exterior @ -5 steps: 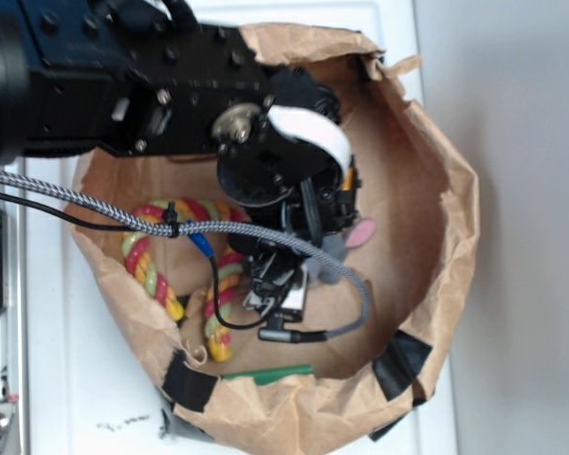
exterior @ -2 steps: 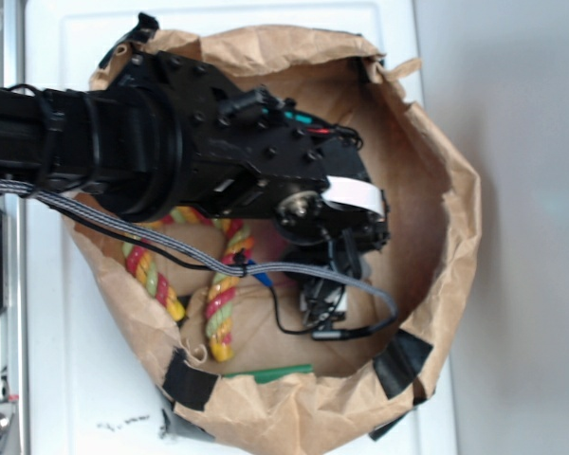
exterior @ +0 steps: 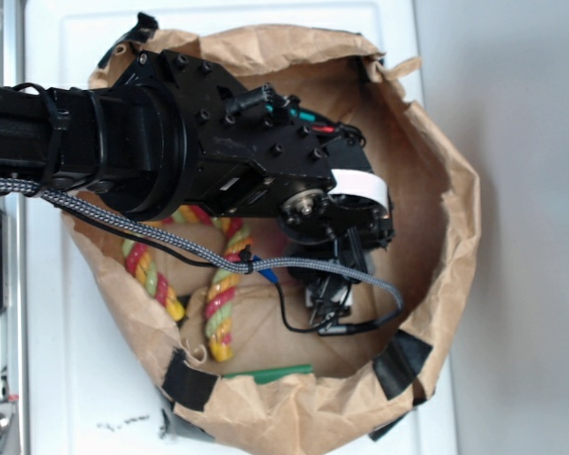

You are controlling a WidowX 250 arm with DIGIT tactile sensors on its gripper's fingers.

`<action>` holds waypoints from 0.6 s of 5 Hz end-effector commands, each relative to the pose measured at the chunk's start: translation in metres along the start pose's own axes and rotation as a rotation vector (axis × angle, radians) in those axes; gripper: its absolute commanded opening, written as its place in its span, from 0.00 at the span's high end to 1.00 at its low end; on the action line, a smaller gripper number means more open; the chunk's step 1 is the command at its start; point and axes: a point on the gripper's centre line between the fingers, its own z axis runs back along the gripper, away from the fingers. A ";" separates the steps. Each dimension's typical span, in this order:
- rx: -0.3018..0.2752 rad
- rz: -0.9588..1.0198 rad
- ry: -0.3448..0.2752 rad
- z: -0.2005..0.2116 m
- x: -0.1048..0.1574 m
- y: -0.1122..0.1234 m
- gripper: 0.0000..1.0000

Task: Grab the gray animal.

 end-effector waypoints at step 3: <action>-0.137 -0.082 -0.035 0.150 0.005 0.012 1.00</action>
